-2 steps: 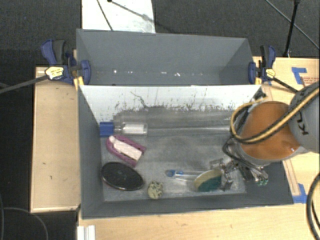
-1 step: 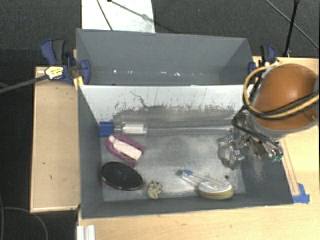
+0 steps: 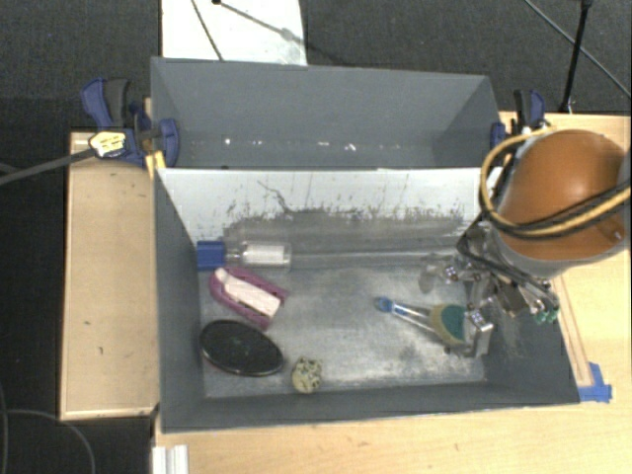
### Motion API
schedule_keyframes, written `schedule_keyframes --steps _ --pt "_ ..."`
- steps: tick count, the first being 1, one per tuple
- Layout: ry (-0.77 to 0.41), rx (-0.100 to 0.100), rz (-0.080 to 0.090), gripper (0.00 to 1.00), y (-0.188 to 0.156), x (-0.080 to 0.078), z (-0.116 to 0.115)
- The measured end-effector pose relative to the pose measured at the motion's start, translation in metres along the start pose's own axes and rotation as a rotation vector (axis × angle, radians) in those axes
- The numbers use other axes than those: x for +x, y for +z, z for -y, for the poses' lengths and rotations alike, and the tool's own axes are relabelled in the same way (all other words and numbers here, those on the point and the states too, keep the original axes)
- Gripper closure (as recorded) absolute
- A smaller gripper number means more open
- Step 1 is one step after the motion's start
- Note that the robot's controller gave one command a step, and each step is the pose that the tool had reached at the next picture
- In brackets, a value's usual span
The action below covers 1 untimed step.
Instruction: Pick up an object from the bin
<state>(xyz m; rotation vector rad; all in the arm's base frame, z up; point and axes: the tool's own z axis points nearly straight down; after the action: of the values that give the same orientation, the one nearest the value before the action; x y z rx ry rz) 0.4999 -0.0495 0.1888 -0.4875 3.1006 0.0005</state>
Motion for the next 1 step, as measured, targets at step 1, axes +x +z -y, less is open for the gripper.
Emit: schedule_keyframes --steps 1 --pt "0.016 -0.002 -0.006 0.00 0.1202 -0.0256 0.0510"
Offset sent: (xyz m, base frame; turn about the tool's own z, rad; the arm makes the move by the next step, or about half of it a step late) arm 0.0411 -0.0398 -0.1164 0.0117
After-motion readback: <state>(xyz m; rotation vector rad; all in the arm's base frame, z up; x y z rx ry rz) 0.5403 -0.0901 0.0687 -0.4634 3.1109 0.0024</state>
